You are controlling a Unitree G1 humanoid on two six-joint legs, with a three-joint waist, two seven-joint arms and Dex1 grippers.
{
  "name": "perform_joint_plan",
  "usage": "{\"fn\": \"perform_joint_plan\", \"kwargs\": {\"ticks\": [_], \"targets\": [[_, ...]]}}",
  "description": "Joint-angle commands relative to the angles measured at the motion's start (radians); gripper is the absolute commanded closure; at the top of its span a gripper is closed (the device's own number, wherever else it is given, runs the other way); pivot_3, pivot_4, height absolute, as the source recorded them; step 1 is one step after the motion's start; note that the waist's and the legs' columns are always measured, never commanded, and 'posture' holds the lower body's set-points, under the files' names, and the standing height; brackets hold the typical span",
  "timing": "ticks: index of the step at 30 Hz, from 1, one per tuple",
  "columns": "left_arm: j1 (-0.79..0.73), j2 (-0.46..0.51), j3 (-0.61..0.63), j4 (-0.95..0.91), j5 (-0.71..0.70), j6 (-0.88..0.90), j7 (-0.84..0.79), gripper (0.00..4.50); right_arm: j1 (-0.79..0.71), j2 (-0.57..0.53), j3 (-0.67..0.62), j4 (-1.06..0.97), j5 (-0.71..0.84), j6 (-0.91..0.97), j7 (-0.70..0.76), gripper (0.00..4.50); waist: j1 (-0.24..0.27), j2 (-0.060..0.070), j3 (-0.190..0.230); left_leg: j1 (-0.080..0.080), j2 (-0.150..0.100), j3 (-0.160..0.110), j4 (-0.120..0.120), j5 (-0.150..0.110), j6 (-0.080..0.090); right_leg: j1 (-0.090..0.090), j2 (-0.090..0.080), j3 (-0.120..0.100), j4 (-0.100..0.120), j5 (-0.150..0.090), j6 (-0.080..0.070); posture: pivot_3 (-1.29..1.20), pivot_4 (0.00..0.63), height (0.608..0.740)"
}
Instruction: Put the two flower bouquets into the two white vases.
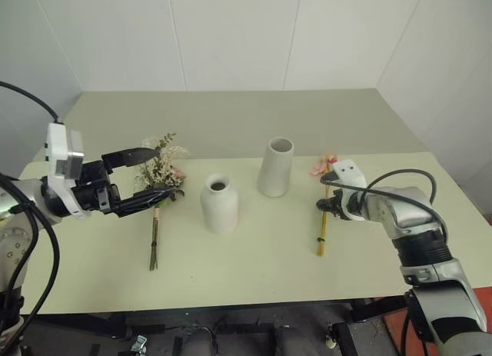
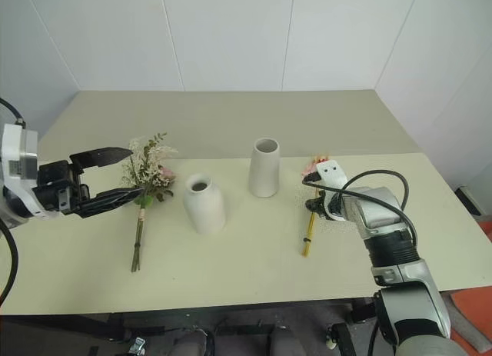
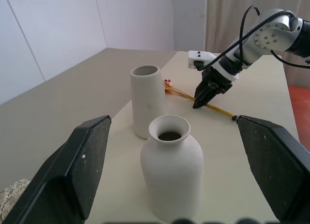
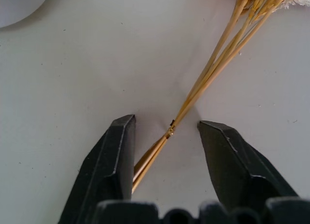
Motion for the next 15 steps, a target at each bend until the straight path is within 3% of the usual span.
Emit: {"fn": "perform_joint_plan", "kwargs": {"ticks": [1, 5, 9, 15], "targets": [[-0.001, 0.013, 0.042, -0.028, -0.017, 0.002, 0.008, 0.0, 0.019, -0.012, 0.01, 0.012, -0.027, -0.005, 0.011, 3.07, 0.0, 0.0, 0.0, 0.0, 0.0, 0.0, 0.0, 0.0, 0.0, 0.0, 0.0, 0.0, 0.0, 0.0, 0.0, 0.0, 0.15, 0.74], [0.002, 0.011, 0.042, -0.032, -0.019, 0.001, 0.016, 0.0, 0.028, -0.032, -0.008, -0.011, -0.047, -0.009, 0.01, 4.41, 0.001, 0.0, 0.0, 0.0, 0.0, 0.0, 0.0, 0.0, 0.0, 0.0, 0.0, 0.0, 0.0, 0.0, 0.0, 0.0, 0.15, 0.74], [-0.001, 0.011, 0.043, -0.031, -0.022, -0.001, 0.018, 0.0, 0.026, -0.045, -0.069, -0.03, -0.073, -0.024, -0.037, 4.46, 0.004, 0.0, 0.0, -0.001, 0.0, 0.0, 0.0, 0.0, 0.0, 0.0, 0.0, 0.0, 0.0, 0.0, 0.0, 0.0, 0.15, 0.74], [-0.011, 0.013, 0.04, -0.021, -0.024, -0.004, 0.014, 0.0, -0.045, 0.005, -0.3, -0.072, -0.061, -0.177, -0.165, 4.46, 0.002, 0.001, 0.0, -0.003, 0.0, 0.0, 0.0, 0.0, 0.0, -0.004, 0.0, 0.0, 0.0, 0.0, -0.001, 0.0, 0.15, 0.74]]}}
